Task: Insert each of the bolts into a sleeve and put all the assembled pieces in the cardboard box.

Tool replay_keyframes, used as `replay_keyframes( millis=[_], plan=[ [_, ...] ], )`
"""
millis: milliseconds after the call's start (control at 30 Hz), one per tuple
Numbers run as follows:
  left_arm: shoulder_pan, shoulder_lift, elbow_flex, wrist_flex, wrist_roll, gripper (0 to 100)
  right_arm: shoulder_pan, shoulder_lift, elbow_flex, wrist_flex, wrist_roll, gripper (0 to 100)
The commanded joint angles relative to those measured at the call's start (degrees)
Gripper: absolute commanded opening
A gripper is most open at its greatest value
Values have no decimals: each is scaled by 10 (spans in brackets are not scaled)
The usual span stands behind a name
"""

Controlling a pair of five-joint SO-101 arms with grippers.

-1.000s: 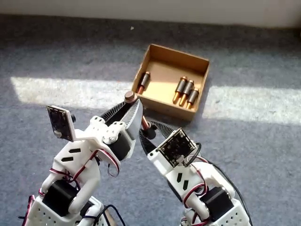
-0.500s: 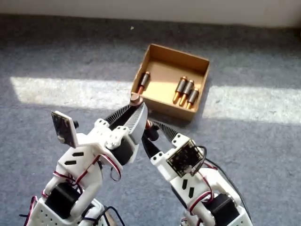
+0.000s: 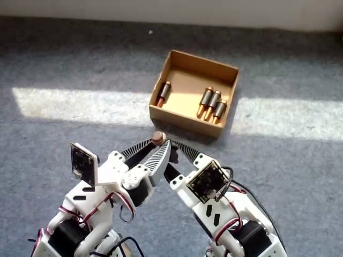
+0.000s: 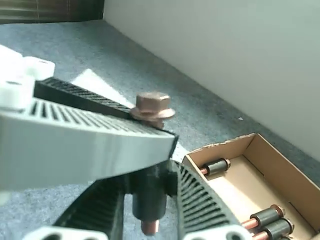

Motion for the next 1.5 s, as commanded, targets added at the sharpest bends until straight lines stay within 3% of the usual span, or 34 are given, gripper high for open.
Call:
replay_keyframes(
  millis=[0, 267, 467, 600, 700, 1033, 1133, 1267, 1467],
  plan=[
    [13, 0, -58, 125, -11, 255, -1, -4, -9, -2, 3, 5],
    [-1, 0, -123, 270, -14, 248, 102, 0, -15, -5, 6, 5],
    [-123, 0, -116, 273, -46, 247, 199, 176, -85, -34, 18, 5],
    [-219, 0, -80, 272, -91, 138, 247, 354, -186, -73, 18, 5],
    [-278, 0, -33, 244, -115, 1, 263, 473, -246, -124, 18, 5],
    [-438, 0, 181, 55, -120, 30, 275, 834, -397, -225, 18, 6],
    [-456, 5, 213, 4, -118, 30, 275, 902, -446, -223, 18, 26],
    [-465, 1, 212, 15, -116, 30, 280, 946, -478, -223, 17, 146],
    [-465, 2, 212, 15, -116, 30, 294, 940, -486, -221, -4, 156]
  ],
)
